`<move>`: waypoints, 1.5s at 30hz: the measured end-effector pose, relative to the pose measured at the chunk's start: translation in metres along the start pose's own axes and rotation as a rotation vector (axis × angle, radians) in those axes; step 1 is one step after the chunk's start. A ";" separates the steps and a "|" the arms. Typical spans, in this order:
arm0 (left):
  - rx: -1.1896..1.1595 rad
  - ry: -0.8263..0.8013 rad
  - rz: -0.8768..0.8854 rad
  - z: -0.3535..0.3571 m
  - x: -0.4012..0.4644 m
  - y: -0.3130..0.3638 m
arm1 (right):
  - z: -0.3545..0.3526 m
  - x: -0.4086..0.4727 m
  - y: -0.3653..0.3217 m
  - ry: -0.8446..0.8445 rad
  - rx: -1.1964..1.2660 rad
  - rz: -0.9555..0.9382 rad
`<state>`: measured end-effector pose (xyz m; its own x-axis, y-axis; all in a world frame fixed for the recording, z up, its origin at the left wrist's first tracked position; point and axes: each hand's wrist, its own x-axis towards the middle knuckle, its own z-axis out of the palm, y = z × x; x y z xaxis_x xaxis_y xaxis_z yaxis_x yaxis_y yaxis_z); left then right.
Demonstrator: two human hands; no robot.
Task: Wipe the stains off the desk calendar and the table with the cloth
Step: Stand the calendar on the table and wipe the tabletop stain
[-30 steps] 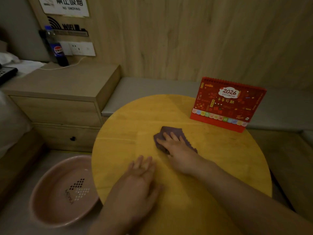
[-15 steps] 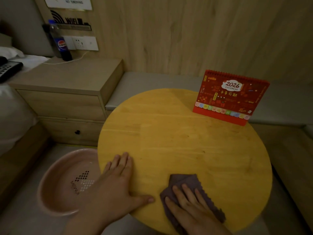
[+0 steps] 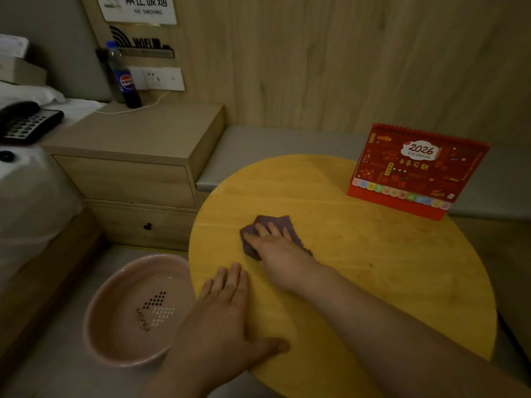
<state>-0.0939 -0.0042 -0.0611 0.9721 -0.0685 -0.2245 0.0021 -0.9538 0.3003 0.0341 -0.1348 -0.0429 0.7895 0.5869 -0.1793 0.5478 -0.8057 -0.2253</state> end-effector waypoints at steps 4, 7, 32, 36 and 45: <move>-0.462 0.333 -0.107 -0.018 -0.003 -0.012 | -0.034 -0.023 -0.006 0.319 0.159 -0.027; -1.046 0.470 -0.043 -0.042 0.010 -0.017 | -0.061 -0.038 -0.010 0.416 0.508 -0.065; -1.653 0.105 0.181 -0.105 0.084 -0.033 | -0.076 -0.039 0.044 0.294 1.462 -0.001; -1.539 0.172 0.096 -0.092 0.095 -0.035 | -0.063 -0.029 0.050 0.270 1.604 0.103; -0.873 0.435 -0.069 -0.072 0.146 -0.054 | -0.027 0.041 0.052 0.477 0.726 0.255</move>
<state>0.0651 0.0581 -0.0436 0.9646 0.2605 0.0415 0.0650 -0.3873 0.9196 0.1026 -0.1550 -0.0367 0.9823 0.1723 0.0733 0.1593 -0.5634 -0.8107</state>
